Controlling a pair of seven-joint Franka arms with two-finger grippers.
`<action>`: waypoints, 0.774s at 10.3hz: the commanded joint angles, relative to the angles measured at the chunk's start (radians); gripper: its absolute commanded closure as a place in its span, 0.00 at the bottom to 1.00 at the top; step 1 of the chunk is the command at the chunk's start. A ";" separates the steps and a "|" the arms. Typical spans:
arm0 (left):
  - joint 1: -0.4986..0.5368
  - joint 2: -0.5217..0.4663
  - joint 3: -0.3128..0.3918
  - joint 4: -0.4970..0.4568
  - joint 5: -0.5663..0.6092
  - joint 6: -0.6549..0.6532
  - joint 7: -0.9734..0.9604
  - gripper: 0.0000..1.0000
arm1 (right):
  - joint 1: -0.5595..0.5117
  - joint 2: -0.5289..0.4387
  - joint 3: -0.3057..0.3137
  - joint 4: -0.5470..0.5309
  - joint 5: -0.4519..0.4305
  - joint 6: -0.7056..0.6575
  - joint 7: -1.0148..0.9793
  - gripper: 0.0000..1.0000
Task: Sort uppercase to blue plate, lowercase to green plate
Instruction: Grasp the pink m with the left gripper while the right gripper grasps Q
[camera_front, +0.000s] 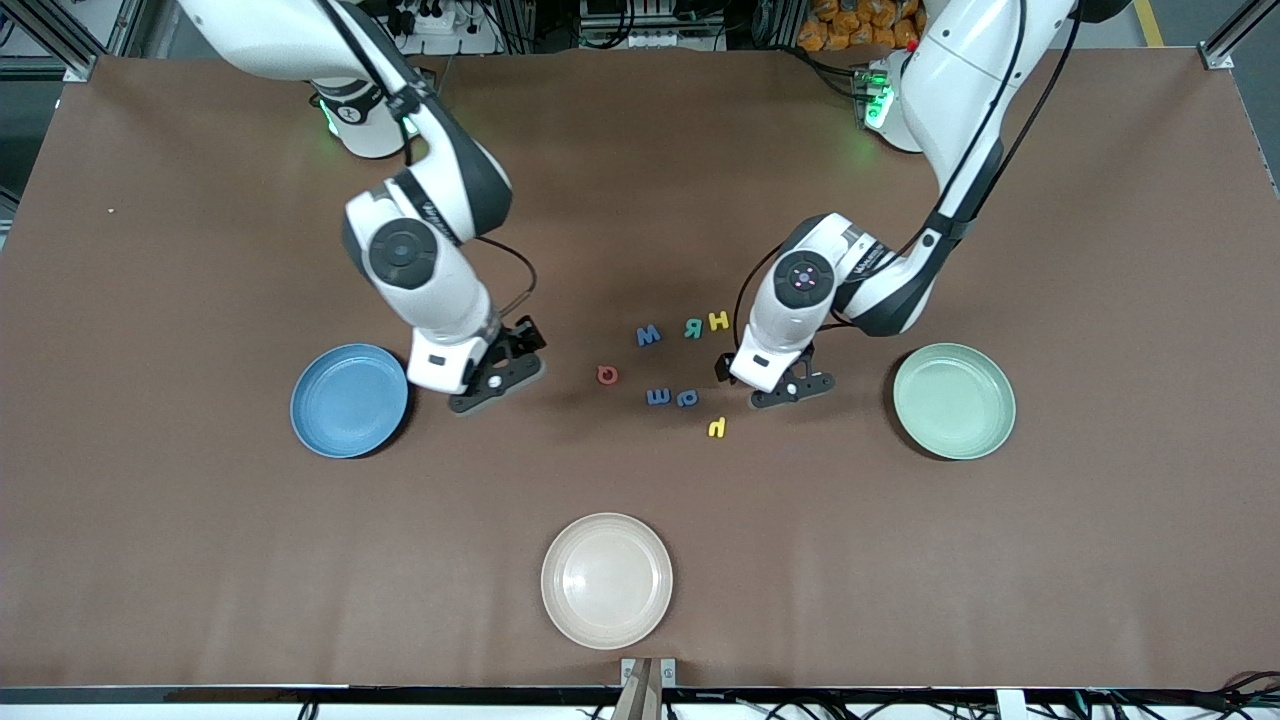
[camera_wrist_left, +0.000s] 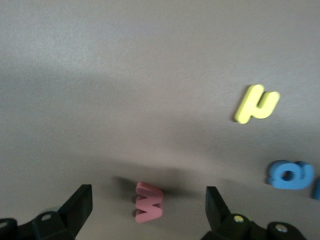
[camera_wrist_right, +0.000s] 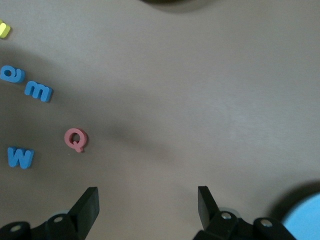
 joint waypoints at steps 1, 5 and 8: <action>-0.005 0.007 0.000 -0.013 0.054 0.028 -0.052 0.00 | 0.031 0.059 0.006 0.010 -0.059 0.047 0.107 0.12; -0.005 0.014 0.000 -0.016 0.055 0.031 -0.053 0.00 | 0.083 0.168 0.007 0.026 -0.163 0.170 0.352 0.14; -0.005 0.014 0.000 -0.026 0.057 0.056 -0.072 0.10 | 0.116 0.237 0.007 0.072 -0.232 0.184 0.449 0.17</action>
